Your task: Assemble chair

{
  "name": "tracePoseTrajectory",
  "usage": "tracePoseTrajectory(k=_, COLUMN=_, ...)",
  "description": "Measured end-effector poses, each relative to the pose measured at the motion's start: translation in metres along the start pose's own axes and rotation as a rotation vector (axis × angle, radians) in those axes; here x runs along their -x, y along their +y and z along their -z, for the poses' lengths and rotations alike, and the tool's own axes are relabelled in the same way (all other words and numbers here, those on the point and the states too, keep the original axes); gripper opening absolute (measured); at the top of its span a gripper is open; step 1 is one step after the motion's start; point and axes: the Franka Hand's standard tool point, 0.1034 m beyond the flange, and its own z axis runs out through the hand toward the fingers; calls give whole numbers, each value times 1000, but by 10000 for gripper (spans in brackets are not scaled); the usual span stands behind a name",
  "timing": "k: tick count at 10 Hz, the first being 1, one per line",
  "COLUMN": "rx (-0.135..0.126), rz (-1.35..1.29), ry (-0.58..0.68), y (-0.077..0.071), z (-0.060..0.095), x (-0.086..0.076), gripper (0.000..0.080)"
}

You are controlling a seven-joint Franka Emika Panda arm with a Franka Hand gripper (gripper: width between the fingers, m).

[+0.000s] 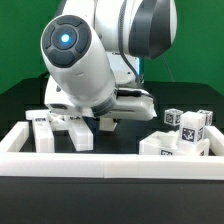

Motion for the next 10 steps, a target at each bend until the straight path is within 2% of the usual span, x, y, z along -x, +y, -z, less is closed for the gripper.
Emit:
tracePoseTrajectory(k=2, rx=-1, rz=6, ry=15, y=-5, z=14, x=3, gripper=289)
tracePoseTrajectory(k=5, rx=-11, rz=12, ry=35, y=-21, z=53, x=22, gripper=291)
tracePoseTrajectory(k=6, rx=-14, rz=21, ry=52, y=-24, z=68, x=26, gripper=291)
tracePoseTrajectory(k=7, rx=-14, rz=30, ry=70, y=-25, z=75, x=27, gripper=291)
tracePoseTrajectory(k=8, rx=-12, rz=27, ry=109, y=-24, z=73, x=20, gripper=291)
tracePoseTrajectory(k=9, rx=-13, rz=25, ry=107, y=-23, z=72, x=20, gripper=291)
tracePoseTrajectory(k=10, rx=-12, rz=26, ry=143, y=-23, z=76, x=15, gripper=291)
